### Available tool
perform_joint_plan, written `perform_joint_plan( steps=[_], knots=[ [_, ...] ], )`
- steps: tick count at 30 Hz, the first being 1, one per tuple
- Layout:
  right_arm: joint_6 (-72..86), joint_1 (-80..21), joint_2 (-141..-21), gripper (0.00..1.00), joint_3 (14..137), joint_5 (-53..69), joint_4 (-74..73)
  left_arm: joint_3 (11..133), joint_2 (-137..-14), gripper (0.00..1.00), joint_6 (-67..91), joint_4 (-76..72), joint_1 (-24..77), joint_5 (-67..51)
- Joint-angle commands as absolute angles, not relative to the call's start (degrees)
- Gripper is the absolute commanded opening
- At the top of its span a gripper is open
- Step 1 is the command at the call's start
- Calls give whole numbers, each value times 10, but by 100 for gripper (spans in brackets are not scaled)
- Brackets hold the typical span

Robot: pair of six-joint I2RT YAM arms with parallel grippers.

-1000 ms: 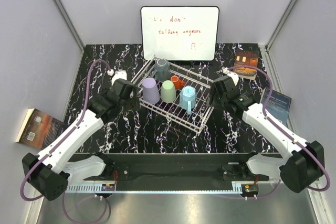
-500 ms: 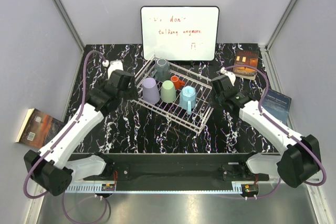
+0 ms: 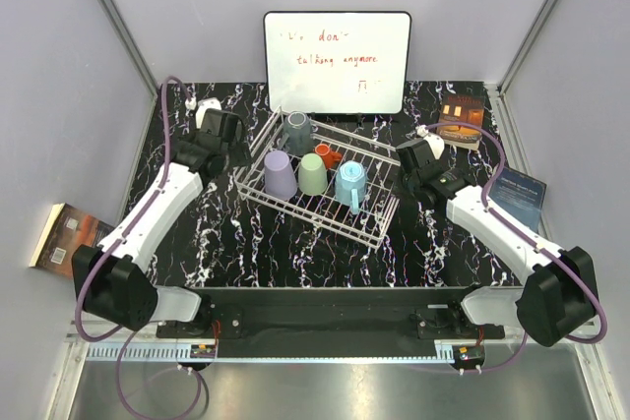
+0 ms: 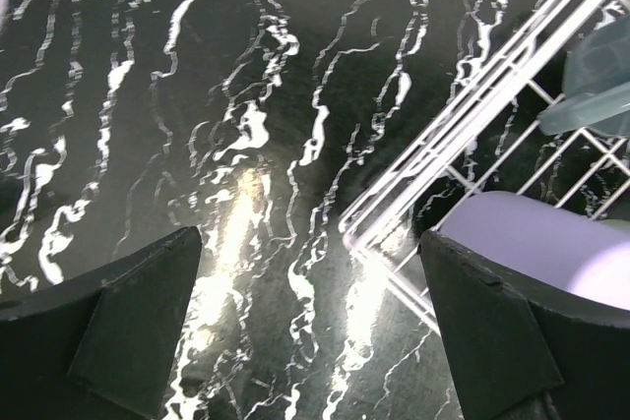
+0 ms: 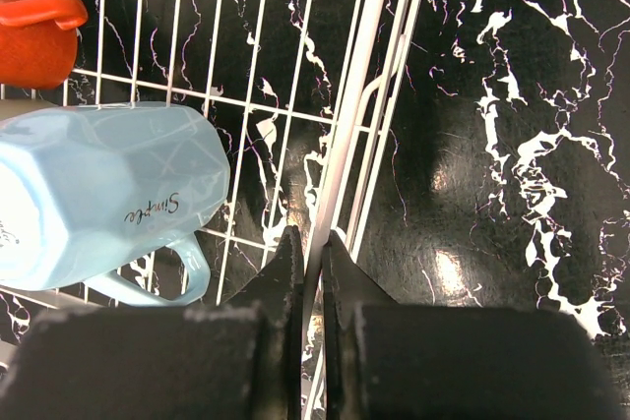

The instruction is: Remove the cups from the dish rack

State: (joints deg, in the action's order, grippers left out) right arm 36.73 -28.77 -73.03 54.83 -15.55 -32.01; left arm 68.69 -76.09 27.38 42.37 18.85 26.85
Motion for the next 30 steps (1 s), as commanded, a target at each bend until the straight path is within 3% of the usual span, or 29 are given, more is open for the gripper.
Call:
perform_joint_plan(
  steps=[1, 14, 18, 21, 25, 26, 28, 29, 30],
  knots=[
    [299, -299, -717, 0, 543, -133, -330, 718, -776, 99, 260, 360, 184, 230],
    [298, -298, -704, 0, 544, -133, -353, 734, -867, 99, 235, 312, 153, 164],
    [297, -298, -700, 0, 543, -136, -357, 727, -890, 89, 240, 295, 138, 128],
    [298, -298, -700, 0, 541, -135, -358, 722, -896, 75, 241, 286, 138, 113],
    [303, -298, -701, 0, 541, -136, -358, 721, -905, 41, 241, 286, 137, 93],
    [305, -299, -702, 0, 541, -137, -358, 719, -906, 26, 241, 286, 137, 89],
    [308, -298, -704, 0, 541, -138, -358, 715, -904, 13, 241, 286, 138, 85],
    [310, -298, -705, 0, 541, -138, -357, 711, -902, 0, 240, 286, 138, 85],
    [312, -298, -705, 0, 540, -139, -356, 709, -899, 0, 239, 286, 138, 86]
  ],
)
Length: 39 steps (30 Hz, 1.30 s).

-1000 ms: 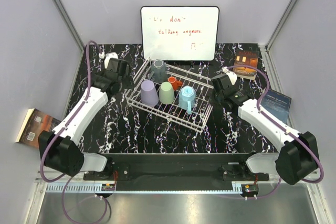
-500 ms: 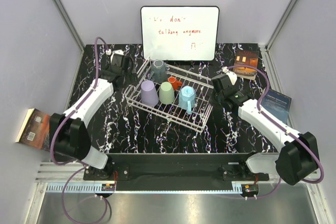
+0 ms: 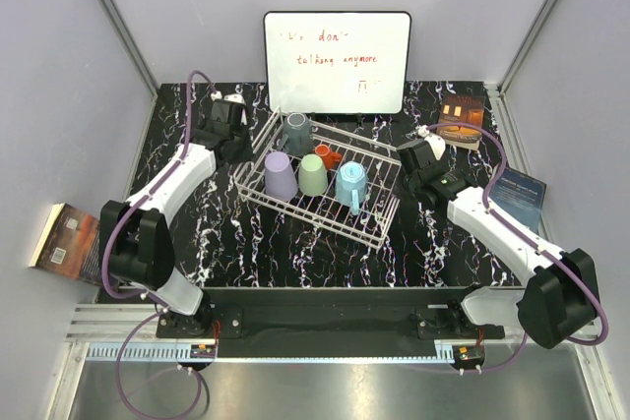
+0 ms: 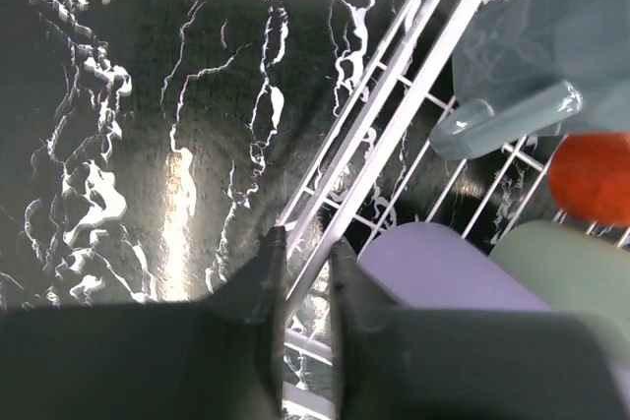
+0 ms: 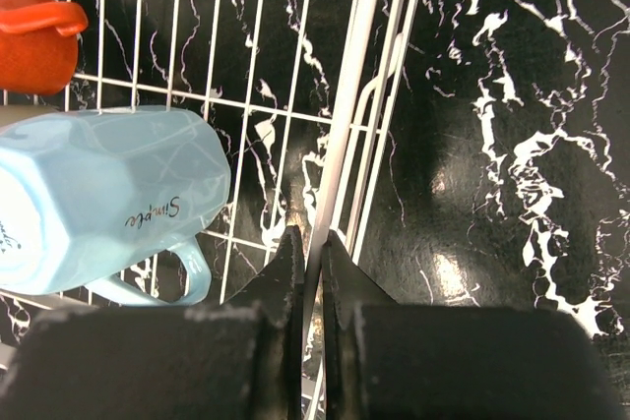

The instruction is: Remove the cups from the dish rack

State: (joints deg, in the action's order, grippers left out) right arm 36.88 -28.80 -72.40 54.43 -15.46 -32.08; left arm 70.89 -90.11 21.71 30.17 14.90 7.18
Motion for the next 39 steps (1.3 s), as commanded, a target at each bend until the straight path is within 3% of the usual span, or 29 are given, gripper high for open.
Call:
perform_joint_plan(
  steps=[1, 24, 39],
  knots=[
    [313, -298, -706, 0, 540, -140, -357, 708, -897, 0, 239, 286, 138, 85],
    [308, -269, -825, 0, 655, -211, -367, 520, -705, 0, 296, 302, 196, 90],
    [306, -171, -919, 0, 730, -167, -367, 615, -816, 0, 287, 300, 197, 59]
  ],
)
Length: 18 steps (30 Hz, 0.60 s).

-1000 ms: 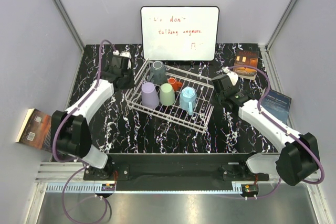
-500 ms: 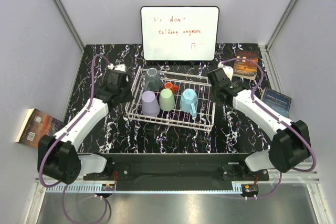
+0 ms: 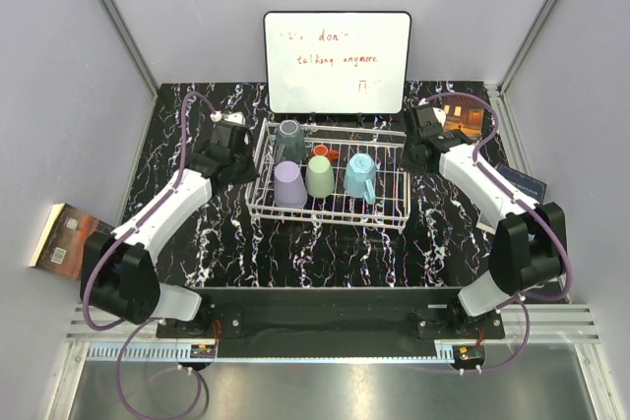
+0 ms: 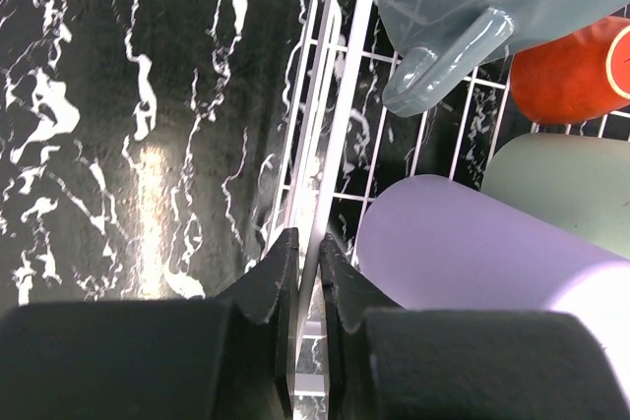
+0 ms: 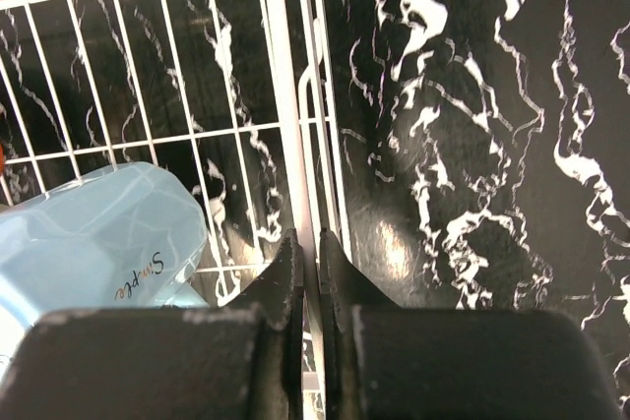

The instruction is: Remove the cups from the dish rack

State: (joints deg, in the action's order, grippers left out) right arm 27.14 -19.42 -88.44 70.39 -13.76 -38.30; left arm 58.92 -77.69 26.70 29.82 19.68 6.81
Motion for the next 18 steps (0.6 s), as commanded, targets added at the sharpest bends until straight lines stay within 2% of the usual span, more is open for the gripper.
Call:
perform_joint_plan(
  steps=[1, 18],
  knots=[
    [305, -164, -925, 0, 738, -167, -367, 620, -822, 0, 287, 297, 196, 59],
    [295, -114, -1135, 0, 949, -118, -396, 819, -1016, 0, 289, 298, 192, 58]
  ],
)
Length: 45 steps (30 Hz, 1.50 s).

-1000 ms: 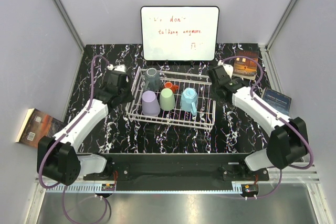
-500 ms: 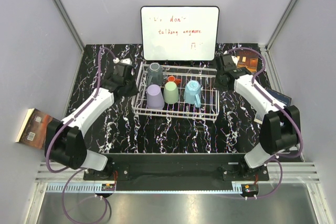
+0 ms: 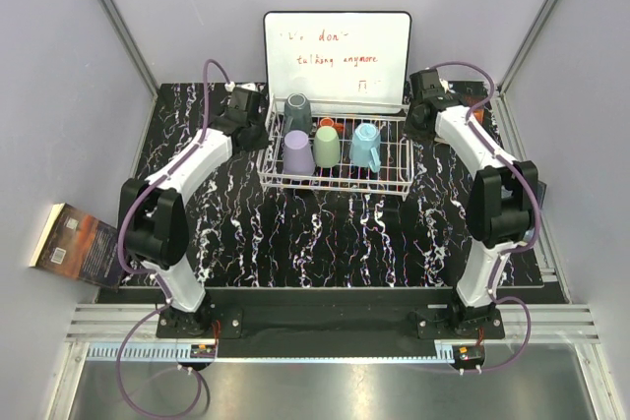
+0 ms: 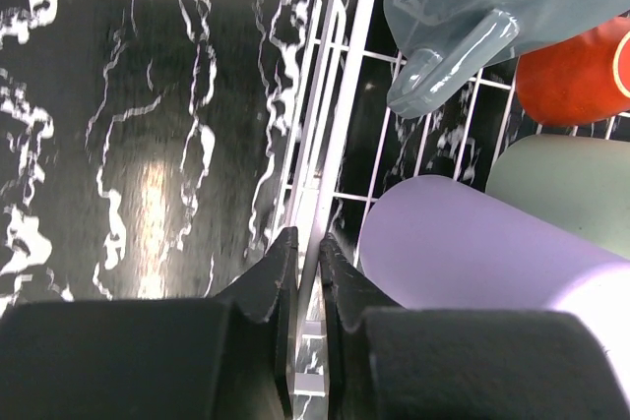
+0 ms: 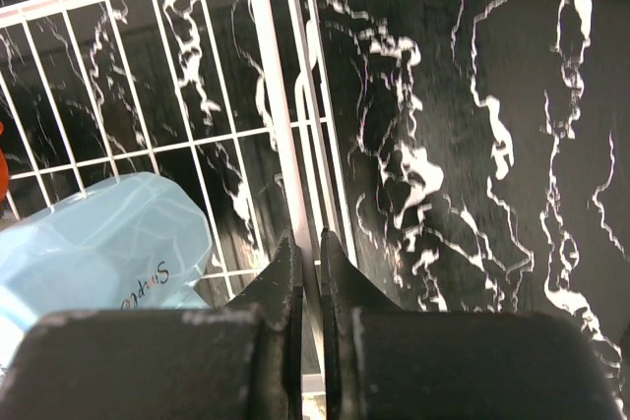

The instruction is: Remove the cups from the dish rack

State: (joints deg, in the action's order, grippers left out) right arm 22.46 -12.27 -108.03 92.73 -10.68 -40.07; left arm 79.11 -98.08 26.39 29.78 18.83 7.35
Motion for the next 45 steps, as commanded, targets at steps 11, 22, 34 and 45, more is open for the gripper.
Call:
perform_joint_plan(
  steps=[11, 22, 34, 45],
  knots=[
    [291, -103, -1209, 0, 1030, -97, -406, 831, -1035, 0, 296, 298, 191, 61],
    [295, -105, -1191, 2, 1014, -88, -403, 823, -1013, 0, 281, 301, 187, 76],
    [290, -105, -1064, 100, 938, -110, -370, 818, -925, 66, 269, 316, 185, 112],
    [281, -116, -930, 100, 924, -100, -367, 819, -852, 85, 256, 336, 187, 136]
  ],
)
